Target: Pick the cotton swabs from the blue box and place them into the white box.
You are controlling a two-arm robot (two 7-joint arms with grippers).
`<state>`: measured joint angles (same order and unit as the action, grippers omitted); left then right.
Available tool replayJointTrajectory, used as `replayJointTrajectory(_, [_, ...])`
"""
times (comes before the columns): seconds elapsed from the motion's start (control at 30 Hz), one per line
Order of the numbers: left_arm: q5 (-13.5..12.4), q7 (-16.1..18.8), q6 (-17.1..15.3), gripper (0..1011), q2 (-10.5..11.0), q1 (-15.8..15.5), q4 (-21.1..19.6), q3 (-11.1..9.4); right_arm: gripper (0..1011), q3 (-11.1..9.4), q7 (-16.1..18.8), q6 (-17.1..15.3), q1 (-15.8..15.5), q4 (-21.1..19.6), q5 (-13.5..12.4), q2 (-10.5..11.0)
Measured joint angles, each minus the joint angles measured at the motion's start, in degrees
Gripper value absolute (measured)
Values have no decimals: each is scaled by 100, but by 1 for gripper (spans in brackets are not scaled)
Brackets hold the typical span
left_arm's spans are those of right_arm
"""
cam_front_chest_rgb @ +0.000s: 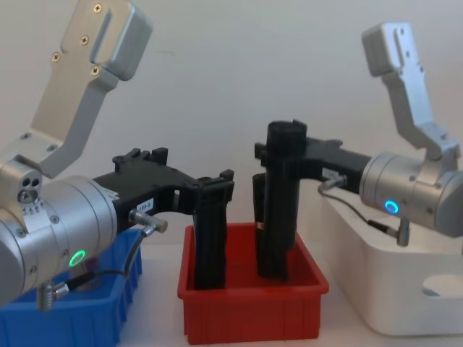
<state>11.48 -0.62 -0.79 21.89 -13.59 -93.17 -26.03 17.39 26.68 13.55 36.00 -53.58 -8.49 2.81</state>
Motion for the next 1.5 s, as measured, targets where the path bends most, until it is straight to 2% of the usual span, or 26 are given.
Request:
replayJointTrajectory(0.37, [0, 0, 0, 999, 0, 0, 0, 0, 476, -107, -499, -482, -560, -1442, -46, 280])
replayJointTrajectory(0.7, [0, 0, 0, 1000, 0, 0, 0, 0, 476, -273, -1016, -893, -915, -2226, -78, 537])
replayJointTrajectory(1.1, [0, 0, 0, 999, 0, 0, 0, 0, 476, -504, -1518, -1223, -1237, -2696, -107, 829])
replayJointTrajectory(1.5, [0, 0, 0, 1000, 0, 0, 0, 0, 476, -617, -1681, -1390, -1375, -2735, -120, 965])
